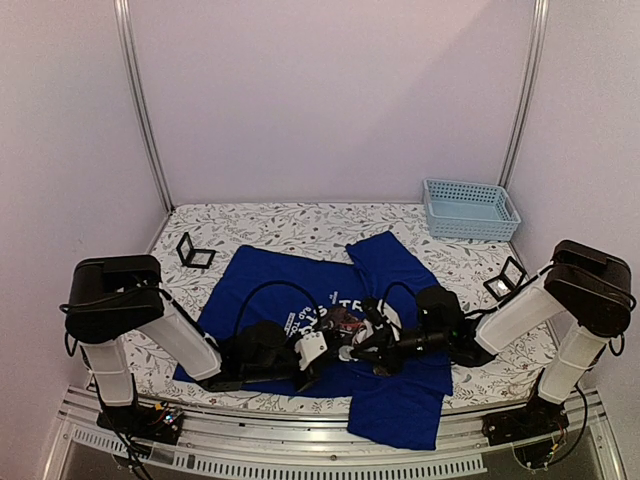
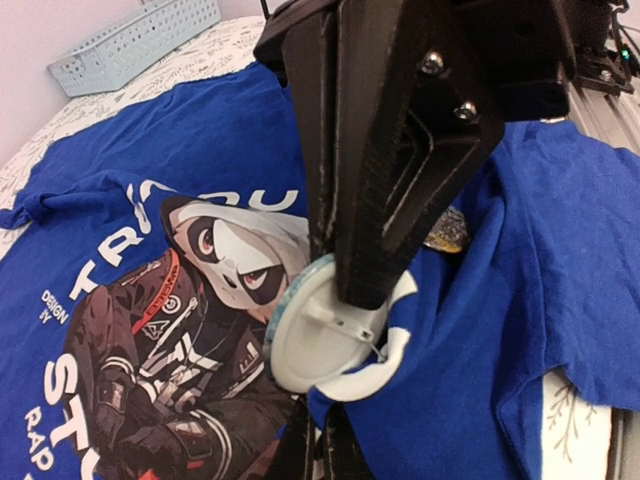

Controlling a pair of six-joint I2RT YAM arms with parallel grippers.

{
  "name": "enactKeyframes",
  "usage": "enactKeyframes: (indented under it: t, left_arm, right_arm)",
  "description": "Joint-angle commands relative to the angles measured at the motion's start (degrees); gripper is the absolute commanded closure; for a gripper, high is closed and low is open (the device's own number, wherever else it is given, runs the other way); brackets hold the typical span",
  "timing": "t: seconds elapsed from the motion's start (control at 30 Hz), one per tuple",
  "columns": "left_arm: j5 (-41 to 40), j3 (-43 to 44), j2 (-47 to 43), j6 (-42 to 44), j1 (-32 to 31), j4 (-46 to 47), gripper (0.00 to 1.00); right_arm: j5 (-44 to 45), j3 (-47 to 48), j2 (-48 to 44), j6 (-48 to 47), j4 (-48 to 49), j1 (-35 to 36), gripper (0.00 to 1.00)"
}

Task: Pin the brooch onto the clothing
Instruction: Position the brooch on the flattened clothing.

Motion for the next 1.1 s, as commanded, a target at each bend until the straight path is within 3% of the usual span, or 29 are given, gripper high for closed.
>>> enactKeyframes:
  t: [0.0,0.37,0.63,0.9,1.07]
  left_arm:
    - [-2.83,2.84,-1.77,-2.17,0.82,4.48,1.00]
    - [-3.62,2.84,-4.67,-13.45,0.78,1.93,0.98]
    - [0.21,4.99,-3.41,-17.67,0.93,1.07,1.00]
    - [-4.05,7.87,-5.03,-28.16,2.86,-3.53,1.00]
    - [-3.84,8.70,-3.29,-30.00,2.84,-4.01,1.00]
  right_arm:
    - [-7.42,1.22,-1.41,2.27,4.38,4.97,1.00]
    - [4.74,0.74,-5.76,5.62,2.80,5.08,1.00]
    - [4.25,0.92,-5.69,6.67,2.78,5.64,1.00]
    - [3.89,2.04,-6.53,8.30,3.14,6.65,1.00]
    - [3.19,2.32,-7.50,7.92,3.24,6.70,1.00]
